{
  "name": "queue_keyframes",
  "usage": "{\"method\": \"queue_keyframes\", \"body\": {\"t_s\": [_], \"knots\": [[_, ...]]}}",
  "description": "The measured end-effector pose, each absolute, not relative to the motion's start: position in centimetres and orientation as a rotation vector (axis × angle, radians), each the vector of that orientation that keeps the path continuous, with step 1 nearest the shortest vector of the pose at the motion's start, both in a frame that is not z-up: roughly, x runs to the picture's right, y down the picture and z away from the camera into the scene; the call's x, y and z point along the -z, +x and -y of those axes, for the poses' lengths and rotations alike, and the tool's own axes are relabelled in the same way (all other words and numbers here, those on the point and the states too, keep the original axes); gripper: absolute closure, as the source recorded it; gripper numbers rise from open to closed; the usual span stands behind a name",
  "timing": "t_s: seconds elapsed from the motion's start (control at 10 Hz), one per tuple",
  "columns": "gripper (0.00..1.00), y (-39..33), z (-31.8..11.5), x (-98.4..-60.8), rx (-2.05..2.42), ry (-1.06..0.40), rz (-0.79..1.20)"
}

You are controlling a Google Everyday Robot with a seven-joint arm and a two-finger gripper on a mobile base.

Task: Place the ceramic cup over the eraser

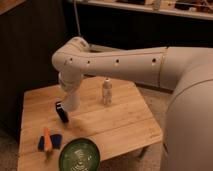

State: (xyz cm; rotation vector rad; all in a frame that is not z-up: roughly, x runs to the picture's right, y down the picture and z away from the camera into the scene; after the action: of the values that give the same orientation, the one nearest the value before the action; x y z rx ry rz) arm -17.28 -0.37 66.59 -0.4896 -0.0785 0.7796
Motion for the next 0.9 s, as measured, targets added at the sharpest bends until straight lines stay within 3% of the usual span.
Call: {"method": "queue_keyframes", "body": {"t_s": [0.9], "knots": [[1.0, -22.3, -0.1, -68.1, -0.728, -0.499, 0.071]]}}
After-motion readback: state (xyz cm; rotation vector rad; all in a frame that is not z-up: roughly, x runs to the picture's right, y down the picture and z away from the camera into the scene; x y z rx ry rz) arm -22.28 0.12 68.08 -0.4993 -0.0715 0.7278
